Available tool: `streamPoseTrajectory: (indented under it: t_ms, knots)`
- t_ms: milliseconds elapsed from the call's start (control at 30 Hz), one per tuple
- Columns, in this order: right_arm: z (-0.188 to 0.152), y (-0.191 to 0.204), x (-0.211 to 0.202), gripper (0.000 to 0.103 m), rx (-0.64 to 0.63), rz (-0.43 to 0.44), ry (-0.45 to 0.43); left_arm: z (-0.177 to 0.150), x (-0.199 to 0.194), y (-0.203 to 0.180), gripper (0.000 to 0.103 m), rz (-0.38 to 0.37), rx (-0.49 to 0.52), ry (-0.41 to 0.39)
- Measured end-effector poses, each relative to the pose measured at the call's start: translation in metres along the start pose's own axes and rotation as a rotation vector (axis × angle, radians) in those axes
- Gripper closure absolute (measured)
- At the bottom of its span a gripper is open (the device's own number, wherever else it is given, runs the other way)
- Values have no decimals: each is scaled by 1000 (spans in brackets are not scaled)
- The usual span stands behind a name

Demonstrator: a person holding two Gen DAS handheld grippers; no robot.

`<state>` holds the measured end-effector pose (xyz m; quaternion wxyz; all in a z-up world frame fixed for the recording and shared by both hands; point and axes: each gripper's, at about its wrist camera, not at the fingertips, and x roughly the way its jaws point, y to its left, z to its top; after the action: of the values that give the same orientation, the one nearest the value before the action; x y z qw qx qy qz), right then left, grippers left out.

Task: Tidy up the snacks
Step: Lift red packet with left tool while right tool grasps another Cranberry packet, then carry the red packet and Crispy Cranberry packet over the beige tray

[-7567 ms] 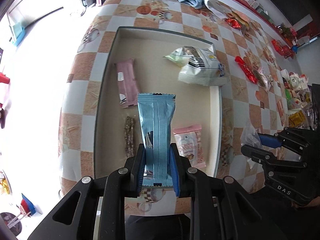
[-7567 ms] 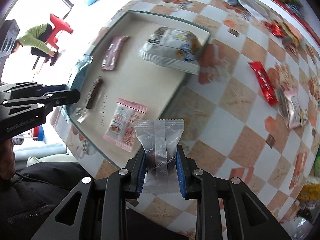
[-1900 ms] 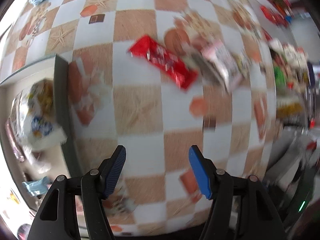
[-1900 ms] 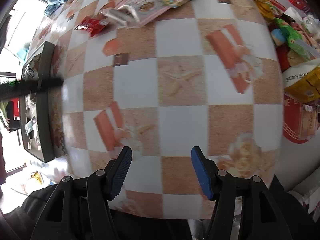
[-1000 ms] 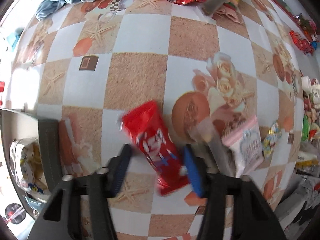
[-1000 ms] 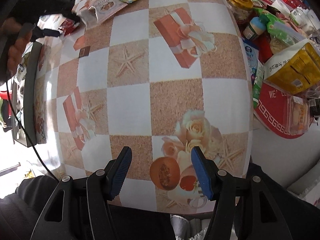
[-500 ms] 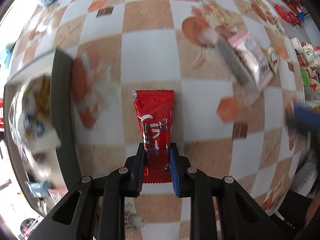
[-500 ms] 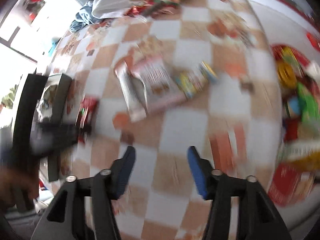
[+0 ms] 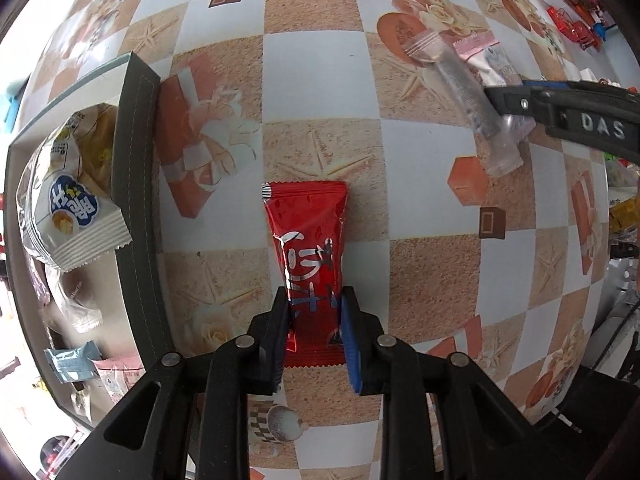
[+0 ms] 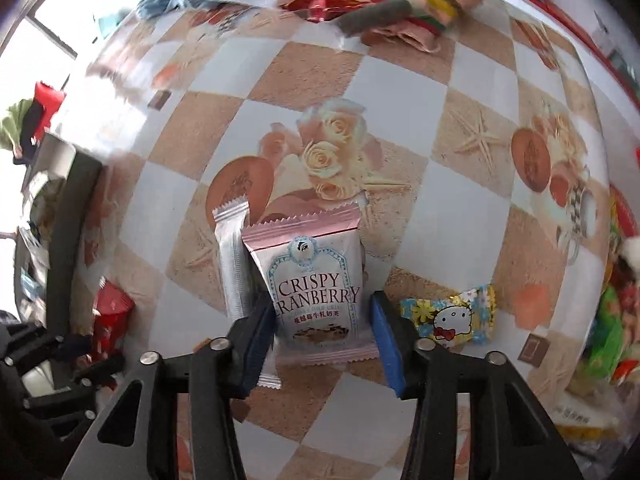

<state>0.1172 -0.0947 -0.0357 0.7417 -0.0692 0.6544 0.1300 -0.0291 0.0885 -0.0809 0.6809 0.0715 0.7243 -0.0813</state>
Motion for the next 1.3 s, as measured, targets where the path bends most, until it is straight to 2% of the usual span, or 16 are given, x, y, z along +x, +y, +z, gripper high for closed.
streamPoseTrajectory:
  t_ms: [100,267,433,633,833,1067,1300]
  knots:
    - [-8,6,0,63,8,29,20,-4,-7,3,72,4,28,-3]
    - [-60,16,-5,63,55,11,24,-8,-10,-4,78,30,145,-27]
    - [-116,32,-7,63,124,-8,53,-26,-7,-12,79,37,161,-19]
    - [-157,48,-7,63,190,-6,99,-36,7,-15,79,23,206,4]
    - [-177,62,-6,63,227,-23,136,-50,7,-23,79,27,265,-3]
    - [-193,52,-2,63,273,-30,172,-55,8,-15,79,16,283,2]
    - [-189,63,9,63,272,-46,198,-58,4,-23,79,34,355,14]
